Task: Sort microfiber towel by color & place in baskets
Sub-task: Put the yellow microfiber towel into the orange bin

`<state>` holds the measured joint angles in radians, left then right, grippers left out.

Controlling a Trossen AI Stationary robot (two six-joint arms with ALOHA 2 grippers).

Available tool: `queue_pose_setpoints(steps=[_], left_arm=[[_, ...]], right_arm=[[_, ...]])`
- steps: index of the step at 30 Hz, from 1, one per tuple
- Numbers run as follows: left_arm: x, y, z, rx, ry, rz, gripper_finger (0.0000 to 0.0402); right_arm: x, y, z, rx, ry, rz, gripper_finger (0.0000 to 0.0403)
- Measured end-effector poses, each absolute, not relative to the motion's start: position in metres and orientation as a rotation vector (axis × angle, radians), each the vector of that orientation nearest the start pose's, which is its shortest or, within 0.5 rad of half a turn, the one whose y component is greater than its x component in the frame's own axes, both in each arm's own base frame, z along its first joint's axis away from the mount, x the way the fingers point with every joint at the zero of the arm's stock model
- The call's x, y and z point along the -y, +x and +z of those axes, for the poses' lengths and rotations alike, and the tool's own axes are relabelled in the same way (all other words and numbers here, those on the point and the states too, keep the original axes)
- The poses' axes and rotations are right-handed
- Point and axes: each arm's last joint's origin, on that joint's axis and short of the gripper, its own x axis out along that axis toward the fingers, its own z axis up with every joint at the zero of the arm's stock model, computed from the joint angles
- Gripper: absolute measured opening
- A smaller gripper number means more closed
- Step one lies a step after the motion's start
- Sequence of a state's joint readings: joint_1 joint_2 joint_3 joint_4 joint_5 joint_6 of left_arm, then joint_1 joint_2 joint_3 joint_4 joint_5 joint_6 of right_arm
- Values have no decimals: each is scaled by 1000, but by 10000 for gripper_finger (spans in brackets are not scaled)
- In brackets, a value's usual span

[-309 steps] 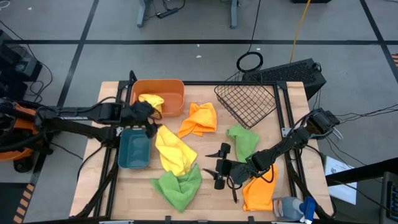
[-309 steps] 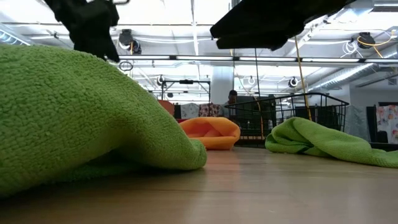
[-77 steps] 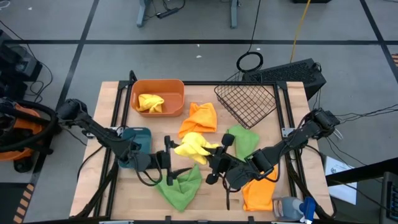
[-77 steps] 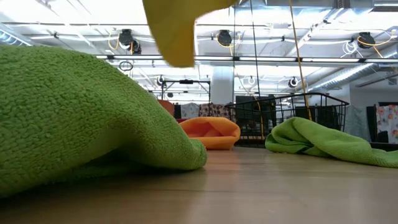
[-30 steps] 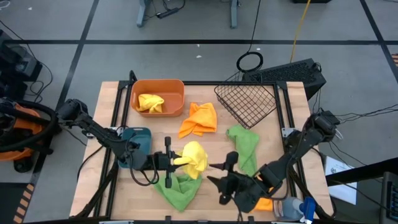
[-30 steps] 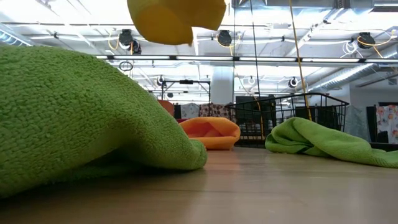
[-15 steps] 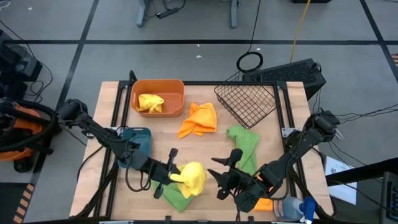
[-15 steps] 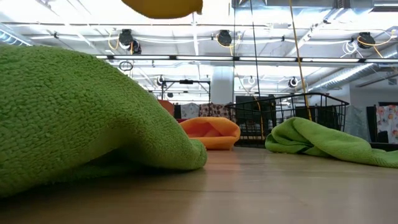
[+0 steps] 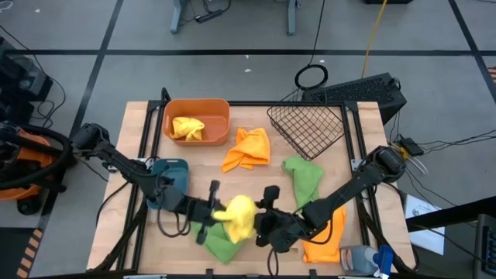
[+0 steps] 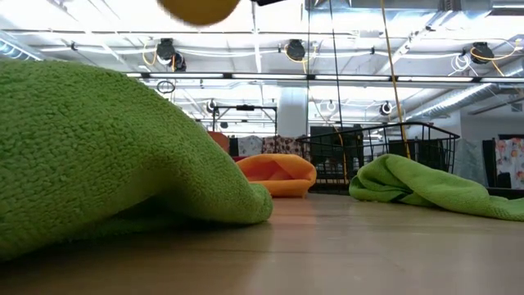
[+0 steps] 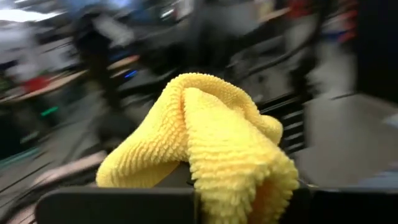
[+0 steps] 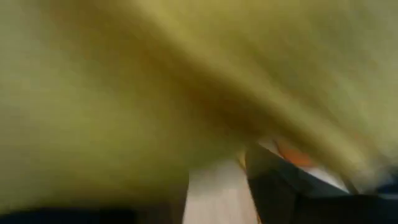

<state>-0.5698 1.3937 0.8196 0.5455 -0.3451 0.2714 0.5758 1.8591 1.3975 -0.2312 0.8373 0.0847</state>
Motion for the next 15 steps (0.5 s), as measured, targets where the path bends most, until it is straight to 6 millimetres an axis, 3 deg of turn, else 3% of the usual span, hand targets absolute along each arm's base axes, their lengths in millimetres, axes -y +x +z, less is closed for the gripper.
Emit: queue_pose_setpoints(steps=[8, 15], left_arm=[[152, 264, 271, -84, 324, -83, 41], [152, 264, 270, -92, 302, -78, 42]], right_arm=[[-217, 351, 250, -474, -413, -191, 24], [-233, 347, 258, -395, -462, -136, 9]])
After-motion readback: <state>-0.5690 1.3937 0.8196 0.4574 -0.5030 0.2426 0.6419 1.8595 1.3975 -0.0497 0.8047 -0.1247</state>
